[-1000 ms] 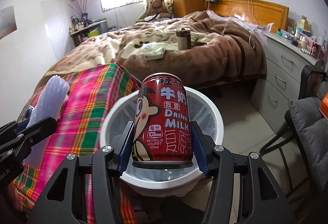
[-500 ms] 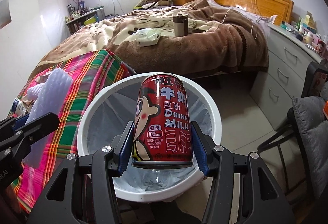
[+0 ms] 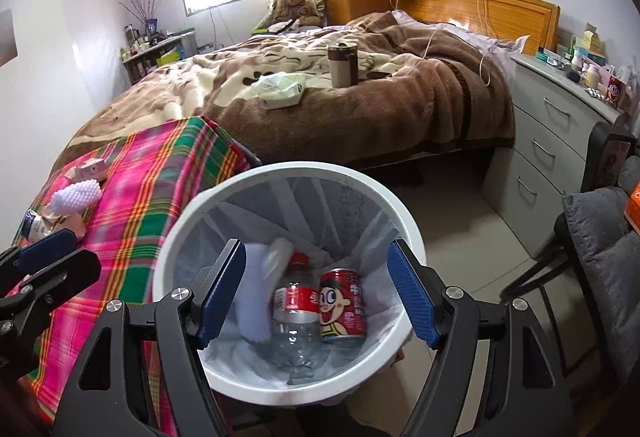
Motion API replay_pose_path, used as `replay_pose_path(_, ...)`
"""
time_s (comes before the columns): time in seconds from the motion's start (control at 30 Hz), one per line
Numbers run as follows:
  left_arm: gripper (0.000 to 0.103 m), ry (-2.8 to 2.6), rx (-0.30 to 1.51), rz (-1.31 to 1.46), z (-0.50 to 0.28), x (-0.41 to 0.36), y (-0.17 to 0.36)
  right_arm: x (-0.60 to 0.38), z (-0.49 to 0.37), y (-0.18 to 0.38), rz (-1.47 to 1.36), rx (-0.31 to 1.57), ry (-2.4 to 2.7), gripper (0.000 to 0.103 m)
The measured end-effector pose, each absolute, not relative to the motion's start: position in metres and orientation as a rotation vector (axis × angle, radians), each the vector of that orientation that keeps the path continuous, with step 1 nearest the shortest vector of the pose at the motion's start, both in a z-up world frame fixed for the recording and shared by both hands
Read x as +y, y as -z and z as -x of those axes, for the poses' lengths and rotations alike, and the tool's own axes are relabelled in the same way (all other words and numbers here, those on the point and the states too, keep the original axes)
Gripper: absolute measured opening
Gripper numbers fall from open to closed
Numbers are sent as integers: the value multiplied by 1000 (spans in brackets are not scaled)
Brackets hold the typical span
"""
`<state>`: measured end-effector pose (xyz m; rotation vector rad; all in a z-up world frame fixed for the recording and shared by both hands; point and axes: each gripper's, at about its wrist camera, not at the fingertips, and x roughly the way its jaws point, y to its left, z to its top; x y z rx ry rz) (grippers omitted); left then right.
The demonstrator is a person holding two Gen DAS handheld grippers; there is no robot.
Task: Collect trash
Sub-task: 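Grasp the purple juice carton with left gripper while right grasps foam sleeve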
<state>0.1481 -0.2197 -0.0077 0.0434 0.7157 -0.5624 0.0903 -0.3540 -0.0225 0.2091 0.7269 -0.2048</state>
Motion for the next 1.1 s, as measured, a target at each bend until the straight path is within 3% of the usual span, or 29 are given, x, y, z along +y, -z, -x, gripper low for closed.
replay_pose_path(0.63, 62, 395, 631, -9, -134, -129, -21, -291, -107, -3, -199, 654, 54, 75)
replay_pose_path(1.1, 62, 193, 667, 83, -150, -32, 1, -231, -140, -7, -141, 654, -80, 75)
